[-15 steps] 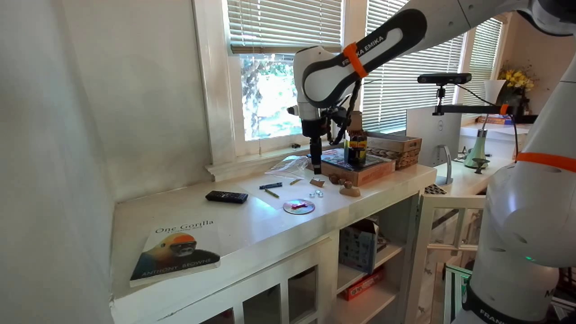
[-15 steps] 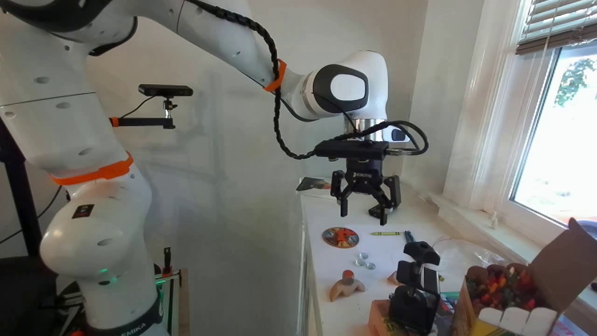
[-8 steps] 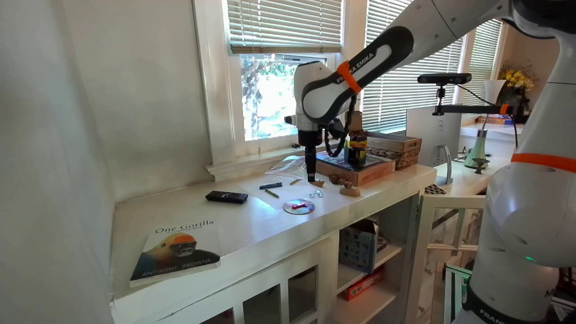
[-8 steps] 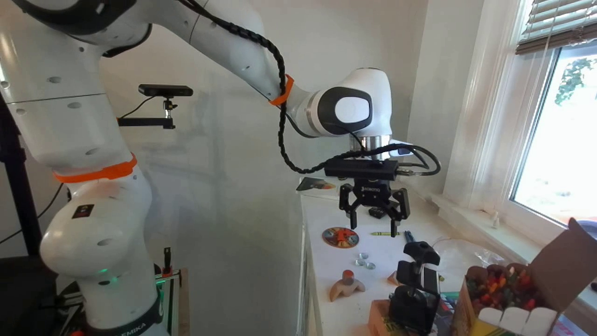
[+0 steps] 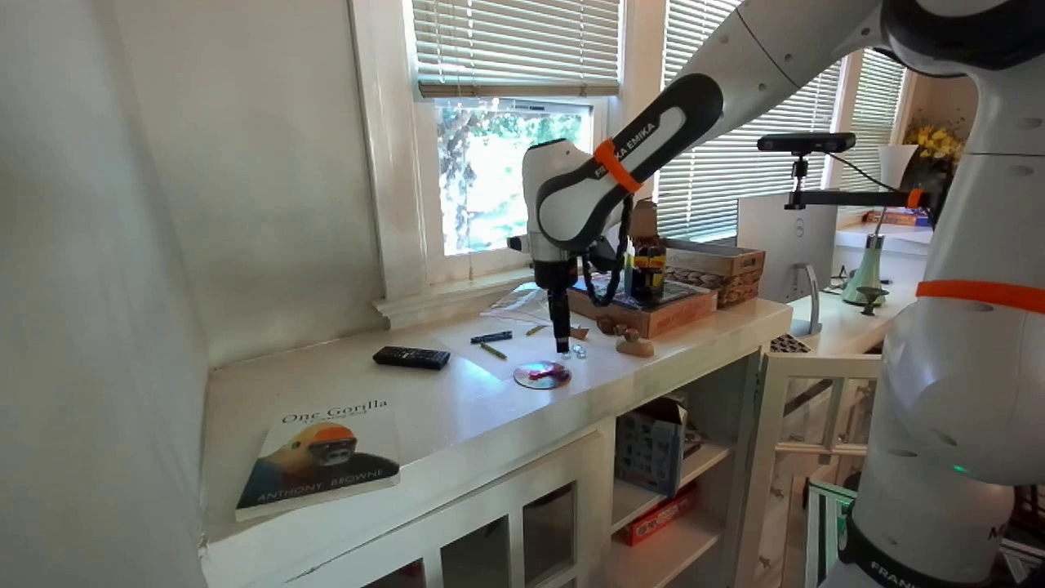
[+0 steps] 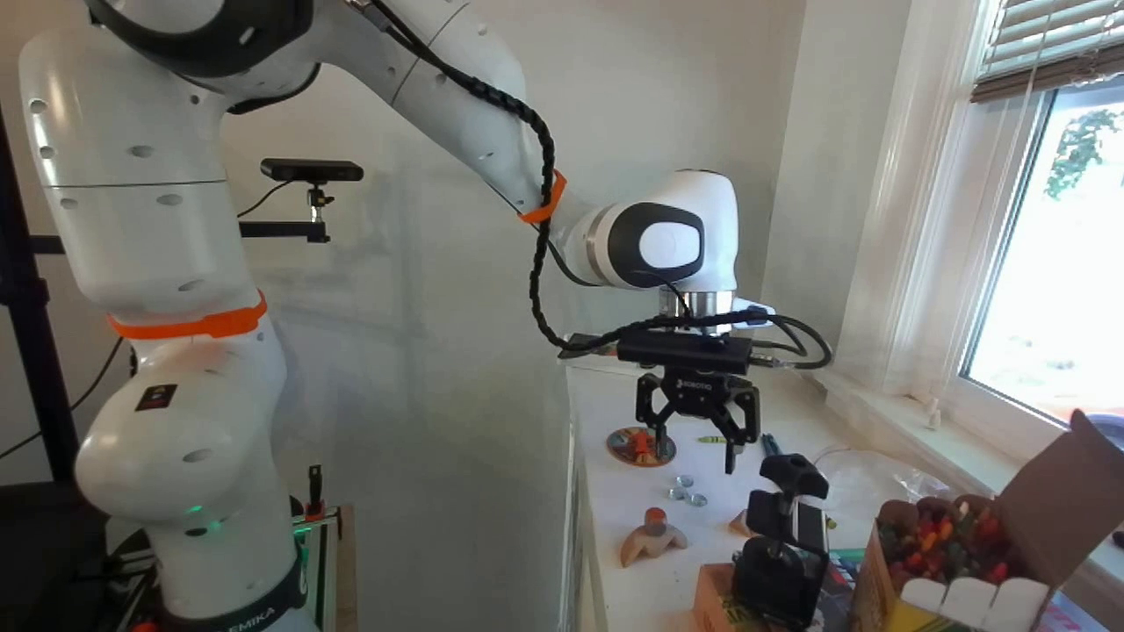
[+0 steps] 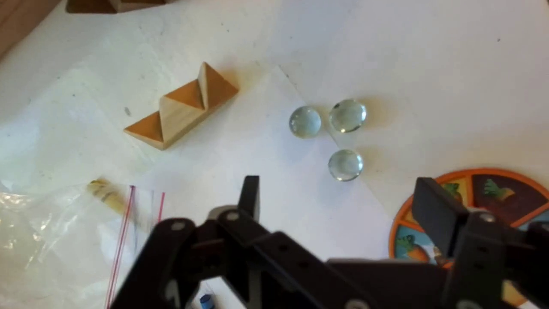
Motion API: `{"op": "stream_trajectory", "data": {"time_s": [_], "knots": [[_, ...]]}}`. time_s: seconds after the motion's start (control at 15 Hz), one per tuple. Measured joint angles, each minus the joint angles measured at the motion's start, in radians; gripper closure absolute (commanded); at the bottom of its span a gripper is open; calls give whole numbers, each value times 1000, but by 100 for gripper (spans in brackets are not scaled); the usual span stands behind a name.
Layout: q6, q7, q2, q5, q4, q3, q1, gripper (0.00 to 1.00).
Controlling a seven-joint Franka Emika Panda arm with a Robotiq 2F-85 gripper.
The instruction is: Pick up one shiny object from the counter and put it on the windowsill.
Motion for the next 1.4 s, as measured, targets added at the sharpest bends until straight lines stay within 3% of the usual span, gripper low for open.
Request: {"op": "stream_trajectory", "data": {"time_s": [0.2, 0.4, 0.67, 0.87, 1.07, 1.4], "knots": [[0, 0, 13, 0, 0, 5, 0, 51], [0, 0, 17, 3, 0, 5, -6, 42], [0, -5, 18, 17, 0, 4, -12, 41], [0, -27, 20, 48, 0, 4, -12, 45], [0, -61, 23, 89, 0, 4, -12, 55], [-4, -75, 26, 112, 0, 2, -21, 55]]}}
